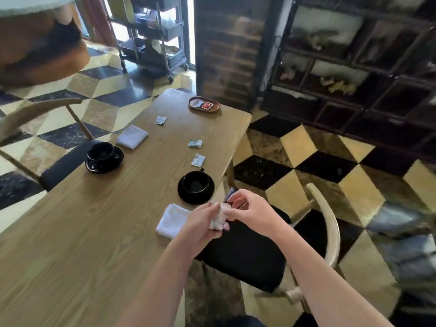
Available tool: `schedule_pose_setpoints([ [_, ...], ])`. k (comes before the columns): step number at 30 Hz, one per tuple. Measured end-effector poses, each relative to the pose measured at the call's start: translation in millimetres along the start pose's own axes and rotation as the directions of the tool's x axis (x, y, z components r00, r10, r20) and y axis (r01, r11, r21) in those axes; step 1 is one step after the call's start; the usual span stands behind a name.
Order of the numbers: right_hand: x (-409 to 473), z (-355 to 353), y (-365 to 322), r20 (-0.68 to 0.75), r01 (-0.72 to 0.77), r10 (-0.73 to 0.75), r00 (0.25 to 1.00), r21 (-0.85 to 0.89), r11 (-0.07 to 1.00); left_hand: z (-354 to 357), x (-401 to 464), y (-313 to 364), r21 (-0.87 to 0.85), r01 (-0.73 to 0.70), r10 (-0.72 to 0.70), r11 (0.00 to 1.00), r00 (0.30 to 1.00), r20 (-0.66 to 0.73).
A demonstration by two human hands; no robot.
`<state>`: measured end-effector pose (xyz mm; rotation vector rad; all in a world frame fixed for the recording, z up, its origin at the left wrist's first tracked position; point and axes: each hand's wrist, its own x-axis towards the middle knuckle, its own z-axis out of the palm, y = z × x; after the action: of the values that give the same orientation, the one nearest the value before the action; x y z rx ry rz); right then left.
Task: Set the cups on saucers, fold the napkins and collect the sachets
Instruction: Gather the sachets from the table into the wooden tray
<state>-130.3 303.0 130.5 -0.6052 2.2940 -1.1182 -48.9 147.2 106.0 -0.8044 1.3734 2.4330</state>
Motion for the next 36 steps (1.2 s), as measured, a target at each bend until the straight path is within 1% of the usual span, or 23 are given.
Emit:
schedule_pose_setpoints([
  [2,-27,-31,21,-0.102,-0.056,0.058,0.993,0.021,0.998,40,1,-15,0.033,0.011,-0.011,0.999,1.0,0.013],
  [3,-40,-46,33,-0.131,-0.082,0.087,0.988,0.043,0.996,61,2,-23,0.067,0.014,-0.016,0.998,1.0,0.023],
  [7,-89,-95,83,-0.123,-0.106,0.137,0.983,0.231,0.967,148,12,-64,0.232,0.001,-0.008,0.973,0.999,0.031],
  [10,-116,-140,132,-0.175,-0.133,0.189,0.966,0.287,0.949,217,31,-98,0.276,-0.016,0.001,0.961,0.998,0.055],
  [12,-129,-176,172,-0.201,-0.154,0.221,0.954,0.304,0.94,268,47,-121,0.284,-0.017,-0.002,0.959,0.998,0.066],
  [17,-152,-267,261,-0.244,-0.207,0.274,0.93,0.266,0.941,389,91,-167,0.301,0.013,-0.033,0.954,0.997,0.063],
  [20,-157,-308,294,-0.236,-0.241,0.305,0.923,0.263,0.934,437,112,-179,0.333,0.049,-0.065,0.942,0.997,0.037],
  [24,-130,-353,323,-0.194,-0.255,0.307,0.932,0.252,0.934,465,149,-173,0.372,0.036,-0.039,0.927,0.999,0.001],
  [26,-107,-369,334,-0.14,-0.272,0.309,0.941,0.236,0.933,469,171,-166,0.348,0.058,-0.046,0.936,0.998,-0.042],
  [28,-77,-384,340,-0.088,-0.261,0.282,0.955,0.197,0.945,470,201,-156,0.272,0.062,-0.037,0.96,0.995,-0.098],
  [31,-17,-414,343,-0.029,-0.226,0.232,0.972,0.136,0.965,471,255,-135,0.13,0.002,0.024,0.992,0.981,-0.195],
  [34,52,-442,342,0.041,-0.178,0.175,0.984,0.108,0.978,472,311,-110,-0.001,-0.071,0.068,0.997,0.963,-0.261],
  [36,96,-457,337,0.103,-0.16,0.15,0.983,0.094,0.983,473,344,-88,-0.04,-0.092,0.076,0.995,0.954,-0.29],
])
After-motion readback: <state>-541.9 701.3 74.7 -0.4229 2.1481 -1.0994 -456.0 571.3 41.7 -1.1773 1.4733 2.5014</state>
